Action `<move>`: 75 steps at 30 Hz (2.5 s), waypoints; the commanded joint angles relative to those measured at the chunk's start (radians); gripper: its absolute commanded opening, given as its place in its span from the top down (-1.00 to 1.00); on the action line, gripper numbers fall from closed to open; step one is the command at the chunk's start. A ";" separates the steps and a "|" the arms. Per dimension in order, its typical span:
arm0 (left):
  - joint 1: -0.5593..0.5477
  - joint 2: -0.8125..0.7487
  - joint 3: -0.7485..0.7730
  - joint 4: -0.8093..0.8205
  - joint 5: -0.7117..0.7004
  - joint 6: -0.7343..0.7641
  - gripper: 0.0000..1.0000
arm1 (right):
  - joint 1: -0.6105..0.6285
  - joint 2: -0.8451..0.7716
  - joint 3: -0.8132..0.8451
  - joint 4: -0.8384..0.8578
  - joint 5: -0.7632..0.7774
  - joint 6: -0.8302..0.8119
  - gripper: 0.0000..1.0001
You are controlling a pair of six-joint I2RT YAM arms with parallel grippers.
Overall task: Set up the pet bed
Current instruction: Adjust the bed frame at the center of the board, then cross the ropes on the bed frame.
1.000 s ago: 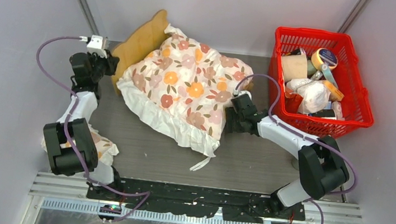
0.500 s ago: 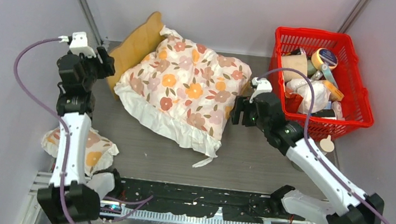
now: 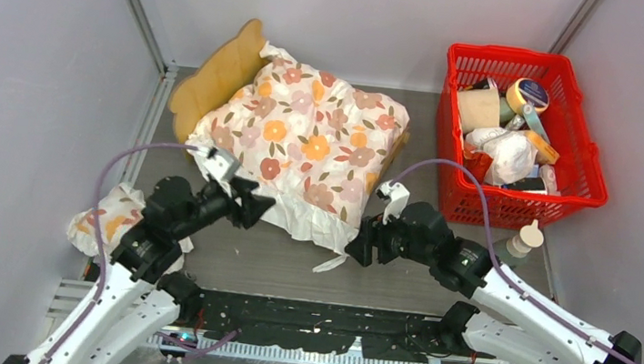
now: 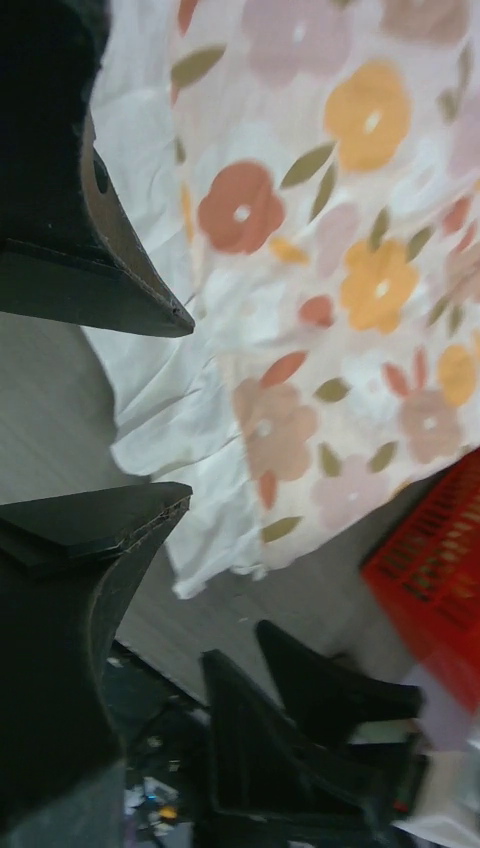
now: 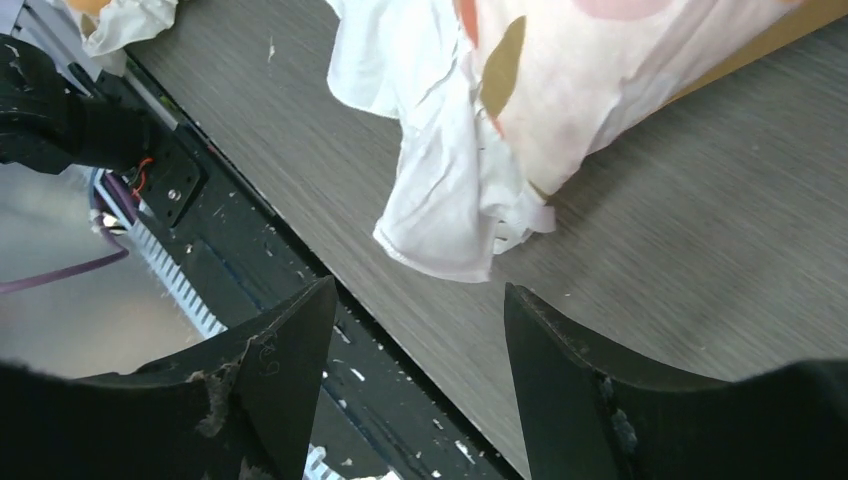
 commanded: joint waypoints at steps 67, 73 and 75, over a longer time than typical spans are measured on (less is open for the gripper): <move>-0.366 0.597 -0.018 0.704 -0.058 0.290 1.00 | 0.044 -0.093 -0.187 0.360 0.323 0.133 0.14; -0.353 0.604 -0.006 0.712 -0.050 0.289 1.00 | 0.044 0.053 -0.124 0.434 0.390 0.092 0.09; -0.345 0.611 -0.001 0.711 -0.058 0.287 1.00 | 0.045 0.087 -0.099 0.416 0.422 0.084 0.09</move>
